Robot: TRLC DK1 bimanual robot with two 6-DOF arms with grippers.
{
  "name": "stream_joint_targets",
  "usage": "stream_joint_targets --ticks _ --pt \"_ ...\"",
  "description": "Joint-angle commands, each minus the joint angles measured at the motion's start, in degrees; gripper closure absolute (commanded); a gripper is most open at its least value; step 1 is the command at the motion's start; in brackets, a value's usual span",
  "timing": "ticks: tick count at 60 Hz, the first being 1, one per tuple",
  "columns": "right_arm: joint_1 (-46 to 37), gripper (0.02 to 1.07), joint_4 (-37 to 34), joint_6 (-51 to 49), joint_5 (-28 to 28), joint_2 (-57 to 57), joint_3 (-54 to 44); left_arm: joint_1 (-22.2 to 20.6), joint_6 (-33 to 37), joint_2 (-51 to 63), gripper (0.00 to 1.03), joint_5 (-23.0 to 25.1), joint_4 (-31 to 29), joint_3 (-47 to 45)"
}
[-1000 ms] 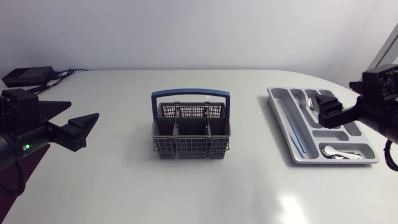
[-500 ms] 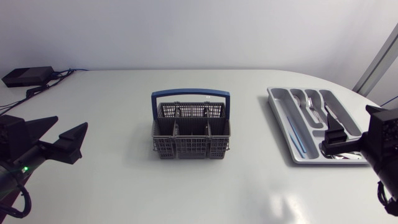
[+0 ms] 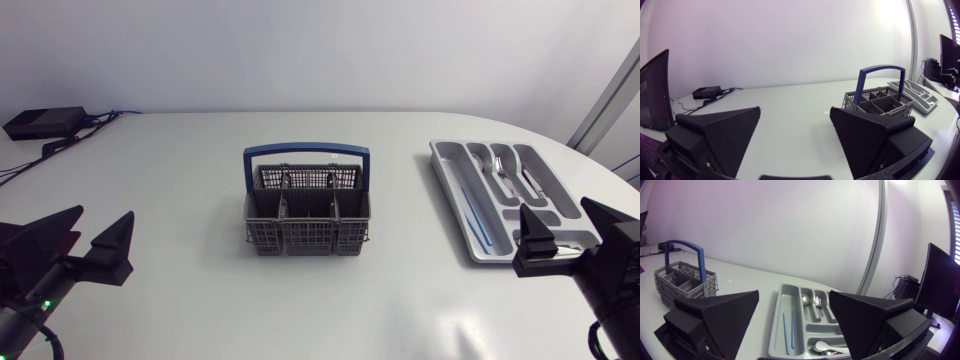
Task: Unload the cutlery basket into the drawer organizer.
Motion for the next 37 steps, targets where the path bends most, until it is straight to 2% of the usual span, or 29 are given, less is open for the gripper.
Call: stream_joint_targets --ticks 1,22,37 --pt "0.8 0.06 -1.4 4.0 -0.3 -2.9 -2.1 -1.1 -2.1 -2.9 0.06 -1.3 -0.8 -2.6" --pt "2.9 0.06 -6.2 11.4 -1.5 -12.6 -5.9 -4.5 -5.4 -14.0 0.06 -6.8 -2.8 -8.3" --pt "2.9 0.06 -6.2 11.4 -1.5 -12.6 -5.9 -4.6 -5.5 -14.2 0.06 -6.9 -2.8 -8.4"
